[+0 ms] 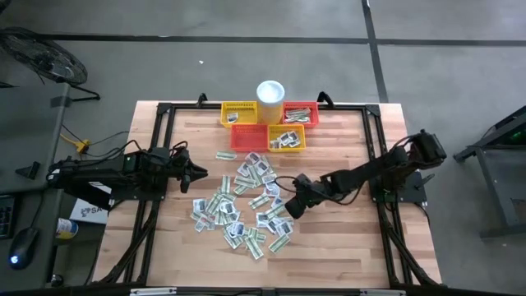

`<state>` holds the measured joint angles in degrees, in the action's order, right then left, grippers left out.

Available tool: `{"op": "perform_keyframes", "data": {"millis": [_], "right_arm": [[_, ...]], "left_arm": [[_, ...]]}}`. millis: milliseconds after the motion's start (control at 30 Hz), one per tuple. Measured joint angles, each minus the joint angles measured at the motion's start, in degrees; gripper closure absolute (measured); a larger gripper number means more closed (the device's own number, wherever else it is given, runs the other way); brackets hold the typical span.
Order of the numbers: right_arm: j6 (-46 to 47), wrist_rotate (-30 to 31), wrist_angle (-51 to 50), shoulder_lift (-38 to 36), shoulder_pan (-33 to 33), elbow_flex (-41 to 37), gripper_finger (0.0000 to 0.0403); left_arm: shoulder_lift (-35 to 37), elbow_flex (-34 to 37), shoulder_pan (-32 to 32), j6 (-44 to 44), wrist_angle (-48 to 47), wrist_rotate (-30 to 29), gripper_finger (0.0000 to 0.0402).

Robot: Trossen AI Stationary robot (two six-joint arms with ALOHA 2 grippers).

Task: Pick & Place First Aid Supplies
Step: Put the green bandage pack into the top orange basket

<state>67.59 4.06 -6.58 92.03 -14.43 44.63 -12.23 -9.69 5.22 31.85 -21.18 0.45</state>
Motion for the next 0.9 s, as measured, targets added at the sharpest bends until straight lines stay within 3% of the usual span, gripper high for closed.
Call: {"op": "perform_keyframes", "data": {"millis": [433, 900], "right_arm": [[11.8, 6.8, 7.1, 0.0, -6.8, -5.3, 0.0269], [13.7, 12.1, 9.5, 0.1, -7.1, -5.3, 0.0269]], "left_arm": [[0.0, 0.0, 0.0, 0.0, 0.0, 0.0, 0.0321], [0.0, 0.0, 0.0, 0.0, 0.0, 0.0, 0.0321]]}}
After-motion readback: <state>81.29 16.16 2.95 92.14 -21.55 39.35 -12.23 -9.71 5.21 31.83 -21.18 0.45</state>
